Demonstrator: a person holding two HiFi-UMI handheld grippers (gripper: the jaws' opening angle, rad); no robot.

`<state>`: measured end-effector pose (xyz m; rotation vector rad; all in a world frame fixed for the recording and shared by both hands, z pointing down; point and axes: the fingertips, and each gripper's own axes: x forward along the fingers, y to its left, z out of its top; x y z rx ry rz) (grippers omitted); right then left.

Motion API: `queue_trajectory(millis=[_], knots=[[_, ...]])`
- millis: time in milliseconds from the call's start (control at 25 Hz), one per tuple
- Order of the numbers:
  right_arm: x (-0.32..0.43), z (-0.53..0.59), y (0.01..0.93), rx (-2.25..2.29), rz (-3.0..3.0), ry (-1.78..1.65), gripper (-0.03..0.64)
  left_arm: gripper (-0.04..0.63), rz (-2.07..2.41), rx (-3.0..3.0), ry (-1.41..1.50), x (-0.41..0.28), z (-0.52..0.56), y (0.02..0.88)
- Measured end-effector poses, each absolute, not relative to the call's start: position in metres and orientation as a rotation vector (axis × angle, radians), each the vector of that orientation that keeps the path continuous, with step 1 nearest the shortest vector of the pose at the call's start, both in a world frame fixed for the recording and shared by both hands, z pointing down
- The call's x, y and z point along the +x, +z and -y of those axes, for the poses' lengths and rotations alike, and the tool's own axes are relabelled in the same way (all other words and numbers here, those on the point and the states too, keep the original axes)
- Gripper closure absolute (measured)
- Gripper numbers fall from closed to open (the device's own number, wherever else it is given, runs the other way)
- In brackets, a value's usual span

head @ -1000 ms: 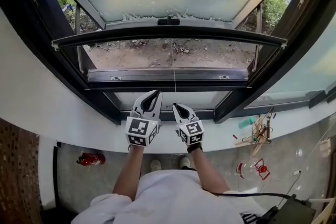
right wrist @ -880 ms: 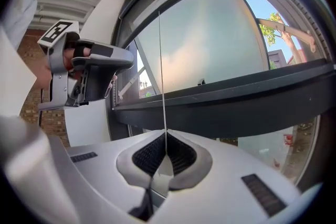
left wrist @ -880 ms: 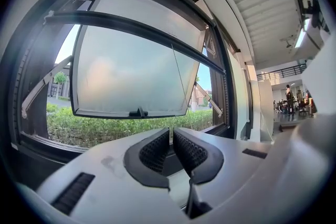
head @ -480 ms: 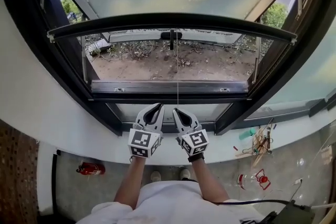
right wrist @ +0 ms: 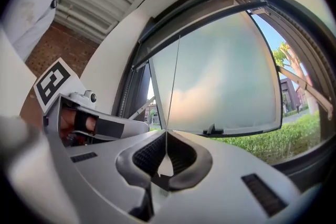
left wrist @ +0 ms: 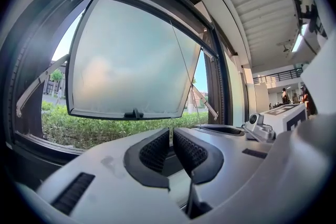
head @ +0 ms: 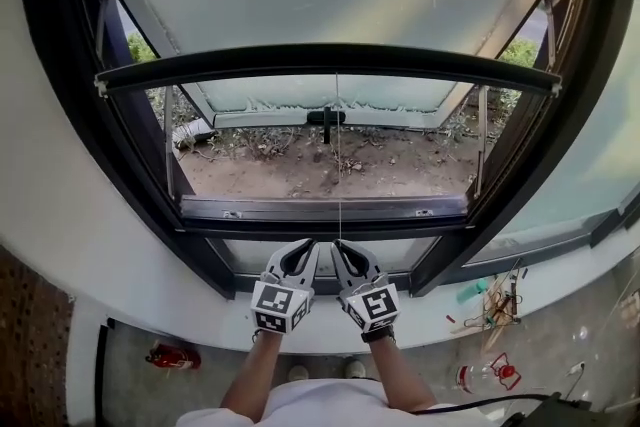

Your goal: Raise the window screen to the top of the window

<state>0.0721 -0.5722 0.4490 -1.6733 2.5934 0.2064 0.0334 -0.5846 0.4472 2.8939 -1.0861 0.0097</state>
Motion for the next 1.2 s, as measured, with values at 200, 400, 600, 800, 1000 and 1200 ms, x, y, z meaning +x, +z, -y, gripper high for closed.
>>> queue_trajectory(millis=[200,400,600,800,1000,1200], knots=[[0.069,0.575,0.436,-1.646,-2.574,0.204,0.617,0.574,1.065,2.897,-0.027,0.034,0.587,0.435],[0.07,0.575,0.426,-1.626,-2.557,0.201,0.617,0.574,1.023,2.889,-0.09,0.034,0.585,0.417],[0.069,0.579,0.405,-1.59,-2.529,0.246,0.617,0.574,1.019,2.878,-0.098,0.033,0.59,0.413],[0.069,0.576,0.378,-1.535,-2.524,0.275,0.617,0.574,0.984,2.859,-0.11,0.039,0.591,0.41],[0.068,0.568,0.34,-1.464,-2.482,0.336,0.617,0.574,1.0,2.87,-0.119,0.039,0.595,0.406],[0.072,0.562,0.301,-1.384,-2.43,0.364,0.617,0.574,1.011,2.877,-0.117,0.039,0.599,0.404]])
